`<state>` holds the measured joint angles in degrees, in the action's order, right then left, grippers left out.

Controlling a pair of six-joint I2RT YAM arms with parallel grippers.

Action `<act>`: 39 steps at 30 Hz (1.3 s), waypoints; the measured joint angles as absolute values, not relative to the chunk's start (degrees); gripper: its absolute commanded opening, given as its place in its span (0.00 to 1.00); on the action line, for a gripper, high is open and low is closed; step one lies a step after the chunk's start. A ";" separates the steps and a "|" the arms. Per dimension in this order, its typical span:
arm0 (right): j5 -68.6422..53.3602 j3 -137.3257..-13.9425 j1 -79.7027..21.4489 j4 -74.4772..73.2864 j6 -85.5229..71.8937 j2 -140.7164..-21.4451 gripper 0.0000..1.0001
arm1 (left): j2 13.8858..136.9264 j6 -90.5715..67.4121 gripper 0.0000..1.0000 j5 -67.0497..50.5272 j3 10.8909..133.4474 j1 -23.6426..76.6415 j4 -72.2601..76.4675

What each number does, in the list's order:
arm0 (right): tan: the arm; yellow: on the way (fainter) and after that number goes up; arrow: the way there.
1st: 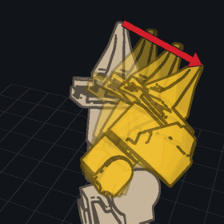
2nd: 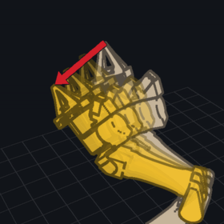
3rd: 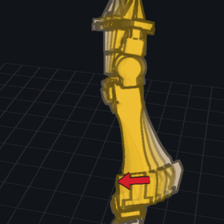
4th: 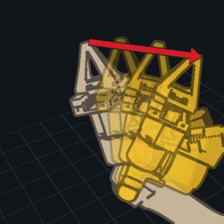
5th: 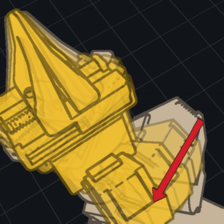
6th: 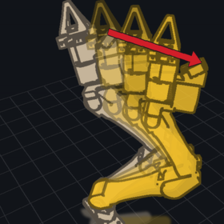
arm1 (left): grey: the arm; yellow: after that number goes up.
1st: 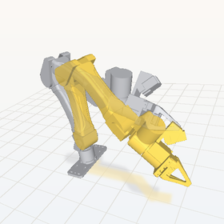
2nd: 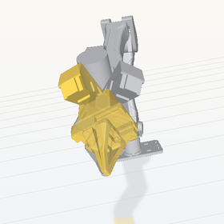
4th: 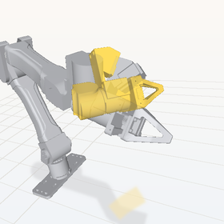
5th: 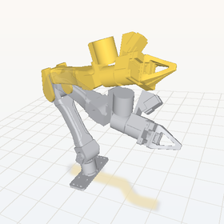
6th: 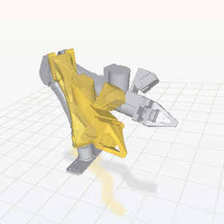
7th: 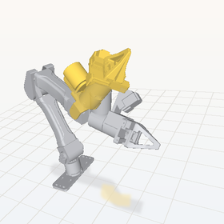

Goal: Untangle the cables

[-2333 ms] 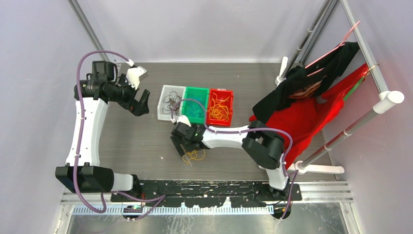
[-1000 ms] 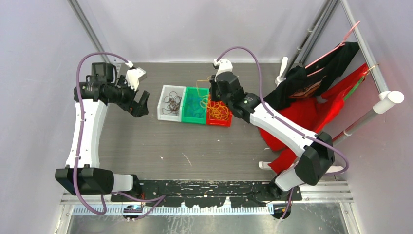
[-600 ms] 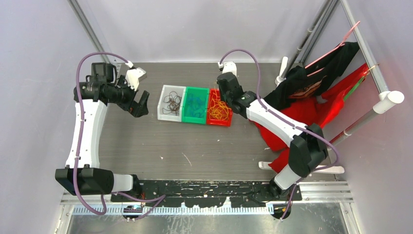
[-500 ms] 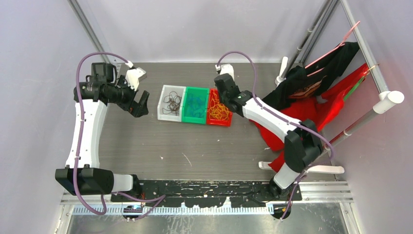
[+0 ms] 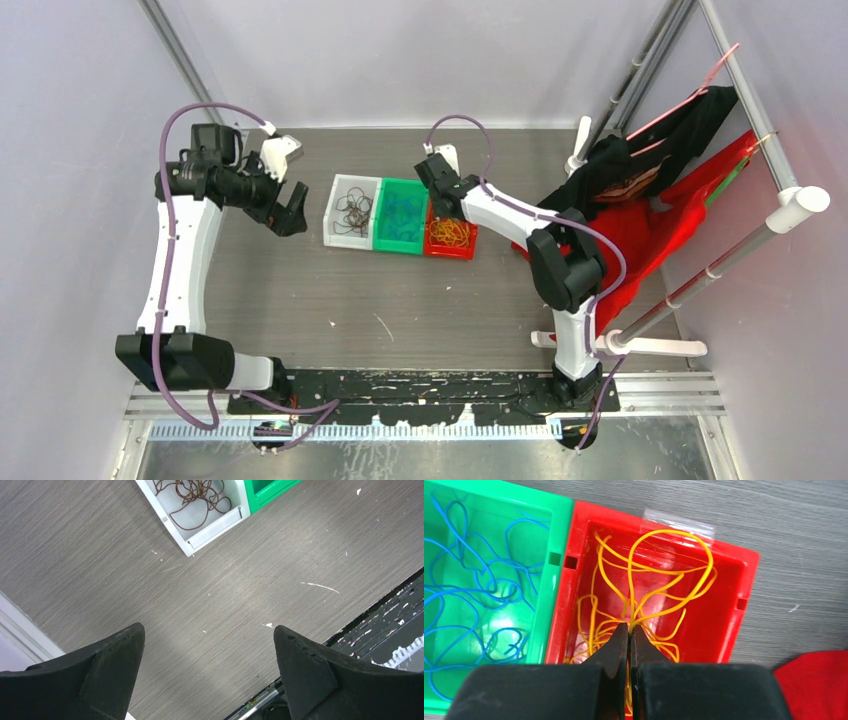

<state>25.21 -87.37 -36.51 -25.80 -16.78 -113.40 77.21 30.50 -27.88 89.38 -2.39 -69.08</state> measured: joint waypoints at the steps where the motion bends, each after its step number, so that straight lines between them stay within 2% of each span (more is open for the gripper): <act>1: 24.93 -87.72 -36.51 -25.80 -17.45 -113.99 0.01 | 78.17 30.50 1.00 -27.92 90.26 -2.39 -69.60; 8: 24.45 -90.26 -36.32 -25.63 -20.01 -117.47 0.02 | 80.42 30.48 1.00 -28.03 92.44 -2.42 -69.41; 15: 24.14 -90.39 -35.46 -25.56 -21.58 -119.57 0.20 | 79.85 30.46 0.99 -28.16 91.74 -2.42 -69.36; 26: 21.85 -88.53 -33.95 -24.71 -22.92 -118.28 0.55 | 79.83 30.02 0.99 -28.56 91.74 -2.44 -69.30; 34: 20.40 -88.36 -32.69 -27.22 -21.17 -106.50 0.56 | 79.83 30.24 0.99 -28.56 91.74 -2.44 -69.34; 39: 17.74 -91.20 -31.62 -28.32 -19.66 -103.26 0.49 | 79.83 30.26 1.00 -28.56 91.74 -2.44 -69.34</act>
<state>17.74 -91.20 -31.62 -28.32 -19.66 -103.26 79.83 30.26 -28.56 91.74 -2.44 -69.34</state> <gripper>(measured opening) 0.536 0.995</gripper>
